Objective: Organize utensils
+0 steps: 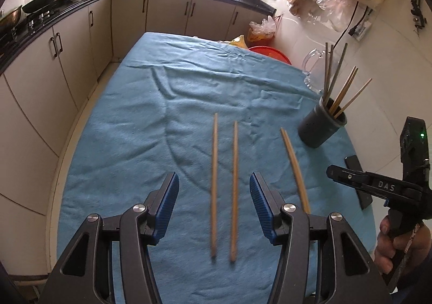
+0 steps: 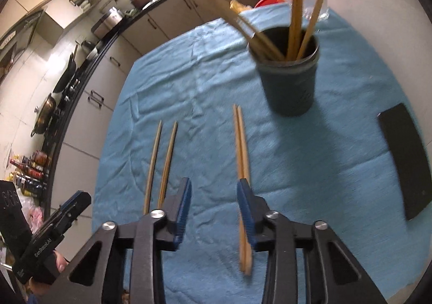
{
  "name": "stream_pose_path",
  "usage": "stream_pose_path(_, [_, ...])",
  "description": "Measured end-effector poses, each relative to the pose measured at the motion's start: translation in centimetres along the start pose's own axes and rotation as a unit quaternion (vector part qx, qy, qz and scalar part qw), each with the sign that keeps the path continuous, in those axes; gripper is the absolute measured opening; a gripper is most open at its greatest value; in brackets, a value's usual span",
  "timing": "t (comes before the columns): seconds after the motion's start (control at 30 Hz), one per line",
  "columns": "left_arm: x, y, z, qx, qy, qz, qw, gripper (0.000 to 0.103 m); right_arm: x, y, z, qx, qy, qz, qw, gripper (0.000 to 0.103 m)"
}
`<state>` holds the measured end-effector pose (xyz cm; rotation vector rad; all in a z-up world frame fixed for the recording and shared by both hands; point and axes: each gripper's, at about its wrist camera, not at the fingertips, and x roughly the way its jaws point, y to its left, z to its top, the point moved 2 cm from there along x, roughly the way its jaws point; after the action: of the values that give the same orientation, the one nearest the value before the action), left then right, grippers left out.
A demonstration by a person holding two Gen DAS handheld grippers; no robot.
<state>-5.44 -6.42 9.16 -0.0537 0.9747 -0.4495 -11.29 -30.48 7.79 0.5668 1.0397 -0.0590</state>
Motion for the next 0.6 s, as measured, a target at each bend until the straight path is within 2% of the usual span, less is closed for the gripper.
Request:
stream_pose_path(0.17, [0.0, 1.5, -0.6, -0.001, 0.009, 0.005, 0.9999, 0.053, 2.0, 0.3, -0.5, -0.004, 0.013, -0.011, 1.0, 0.023])
stream_pose_path(0.3, [0.2, 2.5, -1.0, -0.001, 0.014, 0.009, 0.9999, 0.053, 3.9, 0.3, -0.3, -0.011, 0.025, -0.021, 0.999, 0.019])
stream_pose_path(0.6, [0.7, 4.2, -1.3, 0.002, 0.025, 0.018, 0.9995, 0.053, 7.7, -0.8, 0.9, -0.003, 0.049, -0.05, 0.998, 0.017])
